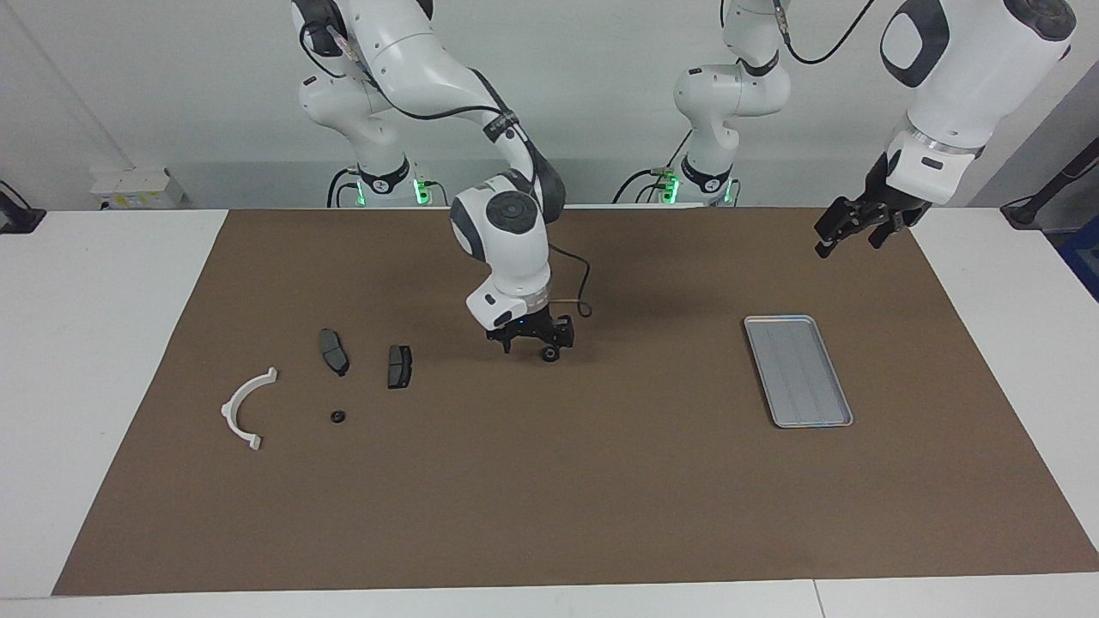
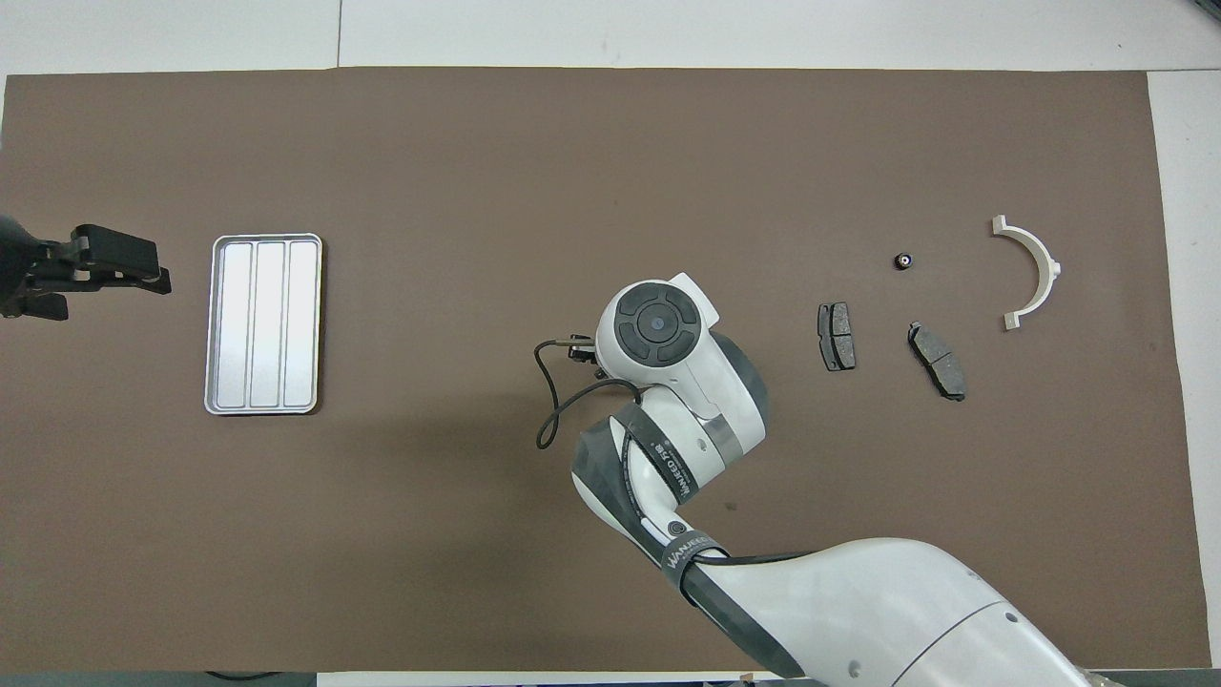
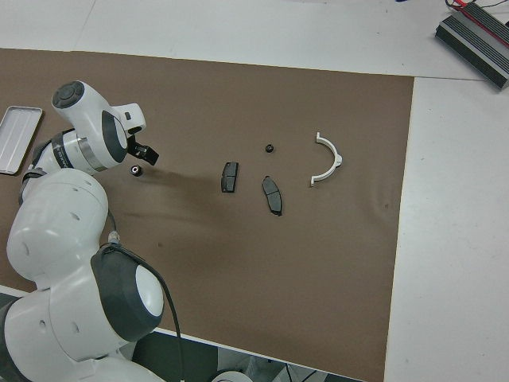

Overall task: Pick bearing gear from pile to tray
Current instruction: 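Carry the bearing to the table middle and set it down, then reach the left gripper to the bearing while the right gripper withdraws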

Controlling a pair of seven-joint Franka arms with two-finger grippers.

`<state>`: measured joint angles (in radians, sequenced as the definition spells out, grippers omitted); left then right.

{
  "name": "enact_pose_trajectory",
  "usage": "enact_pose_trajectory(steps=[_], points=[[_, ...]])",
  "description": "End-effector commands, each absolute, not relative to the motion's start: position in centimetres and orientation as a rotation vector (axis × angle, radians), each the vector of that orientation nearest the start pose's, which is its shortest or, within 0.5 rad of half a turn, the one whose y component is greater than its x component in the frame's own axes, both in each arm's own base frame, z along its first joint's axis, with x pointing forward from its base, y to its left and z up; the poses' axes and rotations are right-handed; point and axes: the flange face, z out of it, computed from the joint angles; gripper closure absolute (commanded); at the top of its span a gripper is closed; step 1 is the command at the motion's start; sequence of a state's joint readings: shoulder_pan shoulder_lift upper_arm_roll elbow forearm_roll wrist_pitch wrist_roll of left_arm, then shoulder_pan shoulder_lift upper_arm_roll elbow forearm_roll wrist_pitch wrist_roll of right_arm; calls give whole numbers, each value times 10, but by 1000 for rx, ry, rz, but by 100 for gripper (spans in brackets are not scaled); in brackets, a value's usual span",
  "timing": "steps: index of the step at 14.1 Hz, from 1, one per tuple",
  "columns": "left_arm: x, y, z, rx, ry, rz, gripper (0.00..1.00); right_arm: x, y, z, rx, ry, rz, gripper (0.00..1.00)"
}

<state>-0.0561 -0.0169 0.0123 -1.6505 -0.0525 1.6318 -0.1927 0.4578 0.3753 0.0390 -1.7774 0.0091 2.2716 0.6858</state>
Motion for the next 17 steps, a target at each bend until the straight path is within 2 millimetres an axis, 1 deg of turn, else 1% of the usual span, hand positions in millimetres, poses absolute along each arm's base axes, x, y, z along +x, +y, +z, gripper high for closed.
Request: enact_pose_trajectory(steps=[1, 2, 3, 4, 5, 6, 7, 8, 9, 10, 11, 12, 13, 14, 15, 16, 17], points=[[540, -45, 600, -3170, -194, 8, 0, 617, 230, 406, -3039, 226, -218, 0], [540, -51, 601, -3172, -177, -6, 0, 632, 200, 417, -3047, 206, -226, 0], [539, -57, 600, -3173, -168, -4, 0, 642, 174, 423, -3060, 139, -236, 0], [538, -61, 598, -3170, -191, 9, 0, 652, 139, 424, -3072, 76, -248, 0], [537, -74, 598, -3170, -199, 8, 0, 660, 104, 423, -3083, -2, -265, 0], [539, -87, 593, -3167, -221, 14, 0, 665, 76, 421, -3089, -51, -274, 0], [540, -98, 589, -3165, -236, 20, 0, 667, 52, 420, -3095, -91, -277, 0], [540, -119, 581, -3163, -227, 31, 0, 667, 39, 413, -3100, -144, -258, 0], [541, -137, 571, -3154, -266, 54, 0, 666, 27, 407, -3106, -170, -240, 0], [542, -160, 561, -3150, -286, 55, 0, 664, 13, 398, -3111, -172, -215, 0], [544, -184, 548, -3141, -296, 76, 0, 663, 7, 389, -3113, -177, -192, 0], [545, -213, 532, -3133, -318, 83, 0, 663, 7, 384, -3114, -180, -175, 0], [549, -235, 514, -3130, -359, 75, 0, 663, 7, 375, -3116, -182, -151, 1], [553, -253, 499, -3139, -376, 53, 0, 662, 8, 367, -3115, -184, -134, 1], [552, -275, 482, -3141, -372, 48, 0, 661, 8, 358, -3115, -181, -113, 1], [547, -307, 454, -3112, -379, 88, 0, 661, 8, 353, -3115, -181, -101, 2], [552, -325, 438, -3097, -418, 99, 0, 661, 6, 346, -3115, -181, -96, 3]])
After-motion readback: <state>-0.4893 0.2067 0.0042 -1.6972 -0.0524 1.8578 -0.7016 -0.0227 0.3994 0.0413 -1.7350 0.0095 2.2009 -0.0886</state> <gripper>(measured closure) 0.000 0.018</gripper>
